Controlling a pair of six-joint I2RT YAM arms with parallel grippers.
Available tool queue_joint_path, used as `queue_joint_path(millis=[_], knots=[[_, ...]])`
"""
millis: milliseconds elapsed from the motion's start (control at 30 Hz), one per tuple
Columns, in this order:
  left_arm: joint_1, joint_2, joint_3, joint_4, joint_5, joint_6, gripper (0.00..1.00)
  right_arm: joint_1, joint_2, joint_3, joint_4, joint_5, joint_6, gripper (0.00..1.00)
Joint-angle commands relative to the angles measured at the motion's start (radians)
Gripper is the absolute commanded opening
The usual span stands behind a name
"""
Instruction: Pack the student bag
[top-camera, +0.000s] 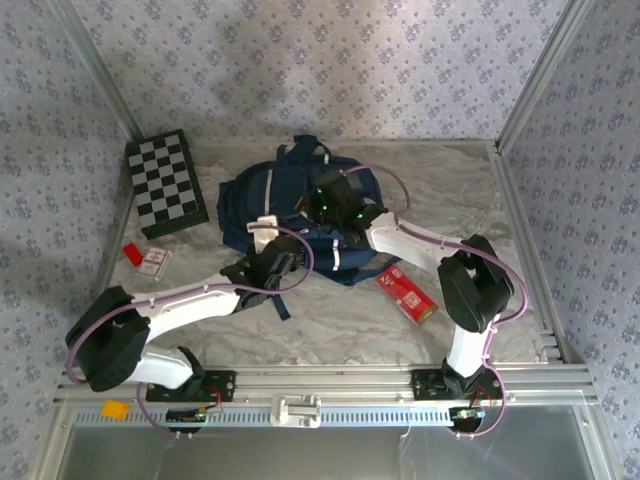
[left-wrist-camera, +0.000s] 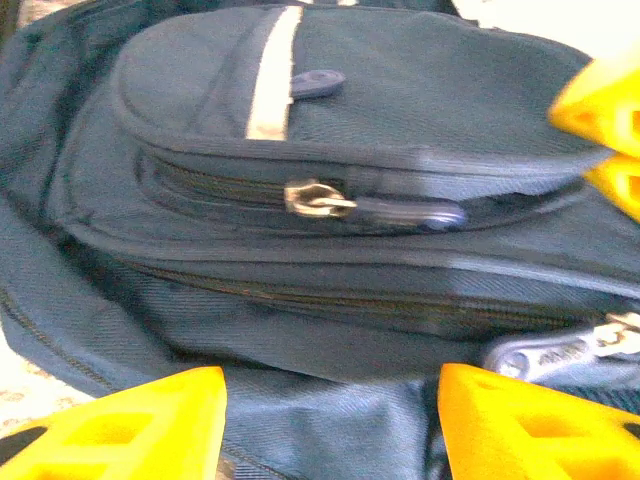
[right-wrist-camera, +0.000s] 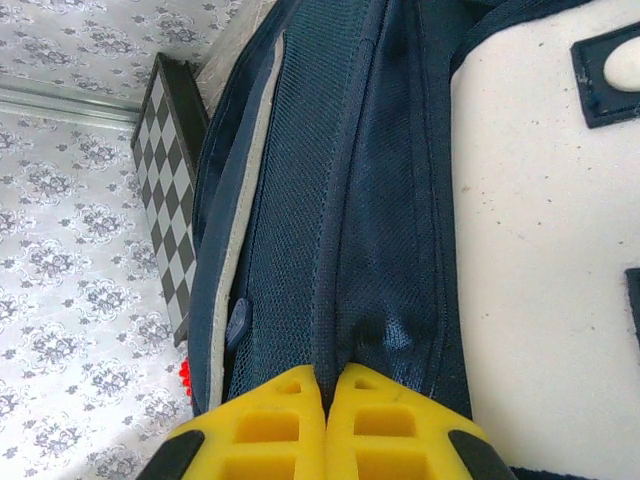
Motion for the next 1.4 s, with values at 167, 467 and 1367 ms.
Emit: queue_joint_path(millis=[167,467,1367], knots=[[0.009,-0.120,-0.113,0.159,0.271,0.327,0.57,0.004,0.002,0.045,0.070,-0.016,-0.012,0.00],[0.180,-0.183,-0.103,0.136,0.573,0.349,0.58,0.012,-0.001,0.059,0.053,-0.021,-0.022,0.00],[0.351,-0.020,0.003,0.193,0.947,0.091,0.53,0.031,0.014,0.094,0.033,-0.008,-0.023,0.00]])
